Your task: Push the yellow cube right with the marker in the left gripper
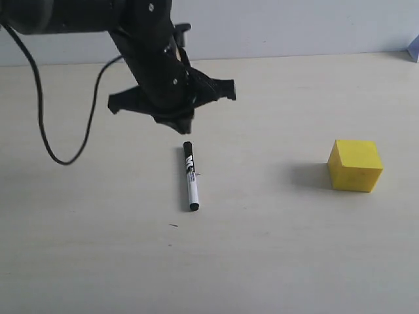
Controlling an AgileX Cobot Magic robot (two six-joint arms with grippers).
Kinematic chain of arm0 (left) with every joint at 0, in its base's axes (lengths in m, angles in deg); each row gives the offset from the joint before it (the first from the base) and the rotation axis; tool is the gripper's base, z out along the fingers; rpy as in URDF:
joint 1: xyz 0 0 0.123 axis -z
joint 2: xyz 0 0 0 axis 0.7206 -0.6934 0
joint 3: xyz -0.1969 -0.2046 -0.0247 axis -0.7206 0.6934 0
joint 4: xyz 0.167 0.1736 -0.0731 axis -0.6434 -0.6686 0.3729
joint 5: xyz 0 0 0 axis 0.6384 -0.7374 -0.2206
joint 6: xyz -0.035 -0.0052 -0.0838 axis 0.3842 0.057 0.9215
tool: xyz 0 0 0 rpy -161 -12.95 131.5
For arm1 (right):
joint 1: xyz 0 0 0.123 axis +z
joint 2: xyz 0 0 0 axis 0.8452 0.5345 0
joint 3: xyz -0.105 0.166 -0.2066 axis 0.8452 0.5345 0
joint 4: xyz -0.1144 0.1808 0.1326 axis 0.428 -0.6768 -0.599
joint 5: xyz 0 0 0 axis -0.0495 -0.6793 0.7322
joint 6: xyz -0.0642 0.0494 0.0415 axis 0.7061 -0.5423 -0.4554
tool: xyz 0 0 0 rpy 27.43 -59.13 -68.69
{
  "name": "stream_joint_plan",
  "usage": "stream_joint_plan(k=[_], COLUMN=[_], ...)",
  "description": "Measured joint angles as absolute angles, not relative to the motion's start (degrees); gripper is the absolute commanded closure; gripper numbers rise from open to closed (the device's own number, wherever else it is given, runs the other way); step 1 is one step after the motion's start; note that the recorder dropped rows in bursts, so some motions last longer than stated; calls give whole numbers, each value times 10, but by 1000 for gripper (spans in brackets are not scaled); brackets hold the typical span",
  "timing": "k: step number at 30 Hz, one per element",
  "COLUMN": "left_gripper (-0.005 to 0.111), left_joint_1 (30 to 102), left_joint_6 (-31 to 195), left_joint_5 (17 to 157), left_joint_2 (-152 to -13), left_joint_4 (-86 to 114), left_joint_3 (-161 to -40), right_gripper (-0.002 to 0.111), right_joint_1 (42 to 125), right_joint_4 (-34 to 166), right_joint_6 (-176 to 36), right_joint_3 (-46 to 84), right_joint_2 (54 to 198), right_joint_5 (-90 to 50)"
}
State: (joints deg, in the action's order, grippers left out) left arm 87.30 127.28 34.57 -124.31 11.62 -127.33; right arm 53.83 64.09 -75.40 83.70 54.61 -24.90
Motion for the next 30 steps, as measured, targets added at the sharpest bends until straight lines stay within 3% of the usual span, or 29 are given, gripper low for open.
stream_joint_plan(k=[5, 13, 18, 30], left_gripper=[107, 107, 107, 107], left_joint_1=[915, 1039, 1098, 1109], left_joint_6=[1308, 1468, 1474, 1478], left_joint_5=[409, 639, 663, 663], left_joint_2=[-1151, -949, -856, -809], left_joint_4=[-24, -214, -234, -258], left_joint_3=[-1196, -983, -909, -887], right_gripper=[108, 108, 108, 108], right_joint_1=[538, 538, 538, 538], right_joint_4=[641, 641, 641, 641], right_joint_6=[-754, -754, -754, -754], right_joint_3=[837, 837, 837, 837], right_joint_2=[546, 546, 546, 546], right_joint_5=[-249, -249, -249, -249])
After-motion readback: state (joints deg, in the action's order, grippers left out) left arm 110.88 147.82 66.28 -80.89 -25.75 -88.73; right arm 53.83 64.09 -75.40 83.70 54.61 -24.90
